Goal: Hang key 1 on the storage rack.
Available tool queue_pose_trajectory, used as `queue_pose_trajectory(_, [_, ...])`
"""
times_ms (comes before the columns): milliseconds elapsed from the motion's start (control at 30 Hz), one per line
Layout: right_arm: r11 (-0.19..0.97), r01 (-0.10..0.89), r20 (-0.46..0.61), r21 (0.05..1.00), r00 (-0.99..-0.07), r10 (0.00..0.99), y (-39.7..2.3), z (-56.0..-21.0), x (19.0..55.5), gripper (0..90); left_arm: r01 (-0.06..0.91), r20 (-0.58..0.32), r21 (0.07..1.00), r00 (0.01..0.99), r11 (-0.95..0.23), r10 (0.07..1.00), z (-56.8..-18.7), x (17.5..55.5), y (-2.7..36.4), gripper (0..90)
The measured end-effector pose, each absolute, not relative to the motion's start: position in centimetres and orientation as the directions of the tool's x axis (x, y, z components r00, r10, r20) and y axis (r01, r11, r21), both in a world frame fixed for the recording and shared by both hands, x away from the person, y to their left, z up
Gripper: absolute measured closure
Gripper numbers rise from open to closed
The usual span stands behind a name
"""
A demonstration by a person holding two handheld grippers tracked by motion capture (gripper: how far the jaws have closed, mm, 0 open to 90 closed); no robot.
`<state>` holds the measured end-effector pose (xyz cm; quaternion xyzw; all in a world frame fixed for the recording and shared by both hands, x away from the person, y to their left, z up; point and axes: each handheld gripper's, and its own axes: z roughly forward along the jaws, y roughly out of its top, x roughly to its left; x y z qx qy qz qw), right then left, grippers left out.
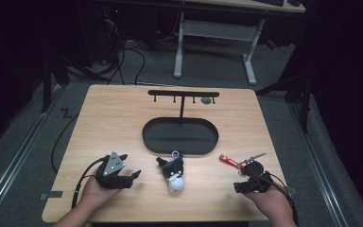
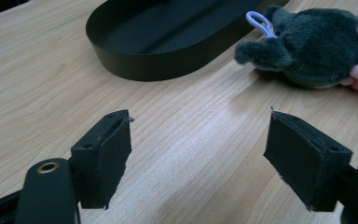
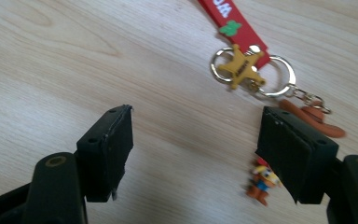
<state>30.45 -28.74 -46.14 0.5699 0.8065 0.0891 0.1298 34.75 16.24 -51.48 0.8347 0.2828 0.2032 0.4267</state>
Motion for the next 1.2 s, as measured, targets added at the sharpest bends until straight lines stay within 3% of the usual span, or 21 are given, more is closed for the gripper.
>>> queue_pose_trajectory(367, [0.271, 0.919, -0.1, 0.286, -0.253, 0.962, -31.4, -45.3, 30.2, 27.0, 0.293, 0.104, 0.829, 0.757, -0.477, 0.646, -51.3, 34.6, 16.3, 22.8])
queue_pose_trajectory(767, [0.168, 0.945, -0.013, 0.28, -0.171, 0.985, -34.9, -45.9, 30.3, 23.5, 0.309, 0.102, 0.824, 0.743, -0.474, 0.661, -51.3, 34.5, 17.2, 22.8])
queue_pose_trajectory(1200, [0.115, 0.959, 0.007, 0.26, -0.121, 0.993, -36.4, -46.5, 31.2, 45.9, 0.302, 0.109, 0.82, 0.752, -0.486, 0.65, -51.4, 34.5, 16.6, 23.4])
